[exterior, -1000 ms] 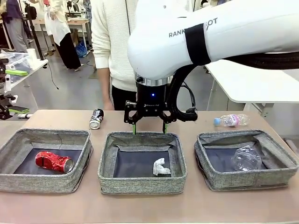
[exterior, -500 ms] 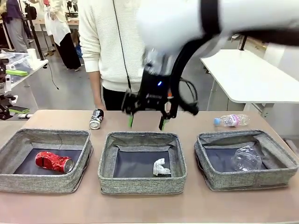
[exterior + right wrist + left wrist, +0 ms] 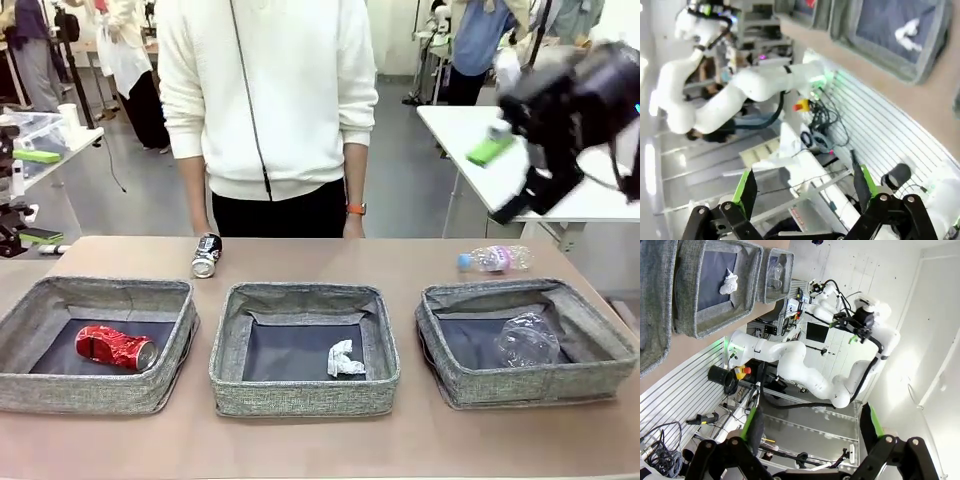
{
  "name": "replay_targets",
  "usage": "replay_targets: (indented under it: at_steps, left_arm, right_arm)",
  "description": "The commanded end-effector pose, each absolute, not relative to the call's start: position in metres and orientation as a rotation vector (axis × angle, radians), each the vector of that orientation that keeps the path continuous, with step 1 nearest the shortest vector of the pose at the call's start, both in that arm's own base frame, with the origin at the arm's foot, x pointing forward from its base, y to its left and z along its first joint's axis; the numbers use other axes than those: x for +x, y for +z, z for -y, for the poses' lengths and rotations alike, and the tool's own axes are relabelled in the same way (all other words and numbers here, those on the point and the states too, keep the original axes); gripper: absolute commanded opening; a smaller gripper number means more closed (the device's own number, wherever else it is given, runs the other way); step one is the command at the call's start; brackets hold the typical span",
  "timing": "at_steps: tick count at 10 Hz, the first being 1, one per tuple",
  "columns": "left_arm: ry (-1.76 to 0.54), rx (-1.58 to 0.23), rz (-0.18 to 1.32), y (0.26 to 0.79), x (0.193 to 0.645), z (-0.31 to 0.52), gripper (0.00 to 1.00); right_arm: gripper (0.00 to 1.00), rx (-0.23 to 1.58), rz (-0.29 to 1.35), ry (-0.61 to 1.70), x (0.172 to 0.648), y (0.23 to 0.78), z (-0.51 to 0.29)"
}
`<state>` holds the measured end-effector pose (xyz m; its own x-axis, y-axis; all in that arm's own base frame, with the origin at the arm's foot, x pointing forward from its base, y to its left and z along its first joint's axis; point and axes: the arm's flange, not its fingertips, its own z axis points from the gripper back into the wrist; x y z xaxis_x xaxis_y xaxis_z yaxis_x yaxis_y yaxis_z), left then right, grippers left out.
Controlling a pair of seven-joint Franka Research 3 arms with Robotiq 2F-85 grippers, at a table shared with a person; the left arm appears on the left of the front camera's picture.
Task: Sort the waste into the appropriate baskets.
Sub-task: Place the picked waste into the Fabric basket indicated by the person.
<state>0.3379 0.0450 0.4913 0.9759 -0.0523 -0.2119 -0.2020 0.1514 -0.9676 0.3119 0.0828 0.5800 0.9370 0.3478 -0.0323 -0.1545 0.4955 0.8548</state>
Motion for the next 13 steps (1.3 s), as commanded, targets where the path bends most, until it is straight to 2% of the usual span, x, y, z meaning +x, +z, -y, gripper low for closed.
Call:
replay_targets:
  at_steps: [1, 4, 5, 6, 7, 13]
  left_arm:
    - [0.114, -1.434, -0.22, 0.495, 0.336, -0.044, 1.0]
    - [0.114, -1.434, -0.22, 0.495, 0.336, -0.044, 1.0]
    - [0.114, -1.434, -0.22, 0.495, 0.336, -0.044, 1.0]
    - [0.114, -1.434, -0.22, 0.495, 0.336, -0.044, 1.0]
    - [0.114, -1.434, -0.22, 0.495, 0.336, -0.044, 1.0]
    - [0.114, -1.434, -0.22, 0.495, 0.336, -0.044, 1.0]
  right_arm:
    - [1.0, 1.149, -0.128, 0.204, 0.296, 0.541, -0.046]
    - [1.0, 1.317, 0.043, 0.041, 0.267, 0.513, -0.021]
    - [1.0, 1.341, 0.035, -0.041, 0.273, 0.511, -0.03]
    - [1.0, 1.291, 0.053, -0.119, 0.281, 0.514, -0.047]
    - [1.0, 1.31, -0.018, 0.009, 0.28, 0.516, -0.001]
    - [1.0, 1.31, -0.018, 0.009, 0.28, 0.516, -0.001]
